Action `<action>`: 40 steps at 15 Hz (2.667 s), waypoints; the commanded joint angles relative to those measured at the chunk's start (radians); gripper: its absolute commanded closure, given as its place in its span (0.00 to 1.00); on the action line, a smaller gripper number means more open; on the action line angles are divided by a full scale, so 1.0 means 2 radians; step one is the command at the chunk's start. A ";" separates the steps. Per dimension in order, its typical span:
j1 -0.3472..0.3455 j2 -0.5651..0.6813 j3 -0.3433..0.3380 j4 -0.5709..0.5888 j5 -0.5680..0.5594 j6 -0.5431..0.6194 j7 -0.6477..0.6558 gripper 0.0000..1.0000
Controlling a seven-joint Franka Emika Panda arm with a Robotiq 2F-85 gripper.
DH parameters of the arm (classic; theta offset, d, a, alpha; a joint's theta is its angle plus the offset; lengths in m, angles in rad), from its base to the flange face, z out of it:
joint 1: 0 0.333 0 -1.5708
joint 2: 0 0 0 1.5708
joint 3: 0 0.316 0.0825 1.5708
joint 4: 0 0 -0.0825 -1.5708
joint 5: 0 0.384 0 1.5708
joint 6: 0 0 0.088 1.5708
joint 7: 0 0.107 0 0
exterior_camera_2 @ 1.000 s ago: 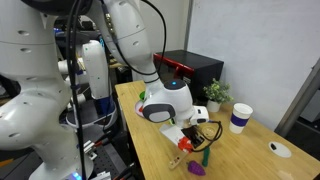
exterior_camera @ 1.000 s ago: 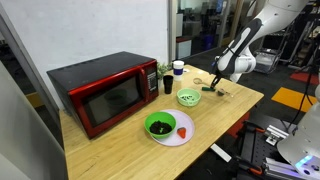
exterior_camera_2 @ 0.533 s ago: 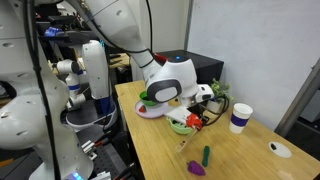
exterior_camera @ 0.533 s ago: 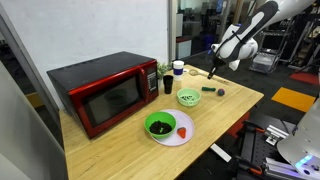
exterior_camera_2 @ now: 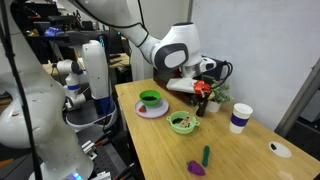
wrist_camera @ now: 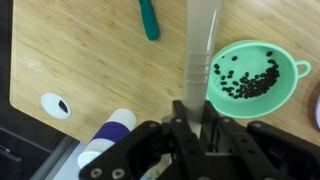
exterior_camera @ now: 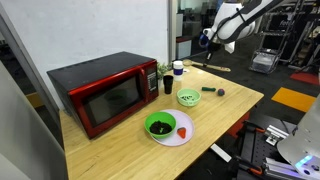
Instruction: Use the big spoon to mix the contents of the green bowl on the plate then put it back on the table
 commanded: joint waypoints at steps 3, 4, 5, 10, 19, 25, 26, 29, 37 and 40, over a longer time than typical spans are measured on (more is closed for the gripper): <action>0.046 0.004 -0.016 0.082 -0.011 -0.162 -0.041 0.94; 0.052 0.005 -0.015 0.093 -0.010 -0.188 -0.053 0.94; 0.057 0.004 -0.012 0.101 -0.012 -0.212 -0.061 0.94; 0.090 -0.001 0.000 0.131 -0.013 -0.303 -0.112 0.94; 0.156 -0.033 0.052 0.095 -0.052 -0.324 -0.170 0.94; 0.197 -0.040 0.088 0.072 -0.063 -0.316 -0.182 0.94; 0.202 -0.039 0.093 0.071 -0.066 -0.316 -0.184 0.94; 0.218 -0.033 0.109 0.061 -0.077 -0.305 -0.177 0.94; 0.252 0.010 0.157 0.067 -0.138 -0.286 -0.152 0.94; 0.259 0.038 0.167 0.077 -0.160 -0.279 -0.140 0.94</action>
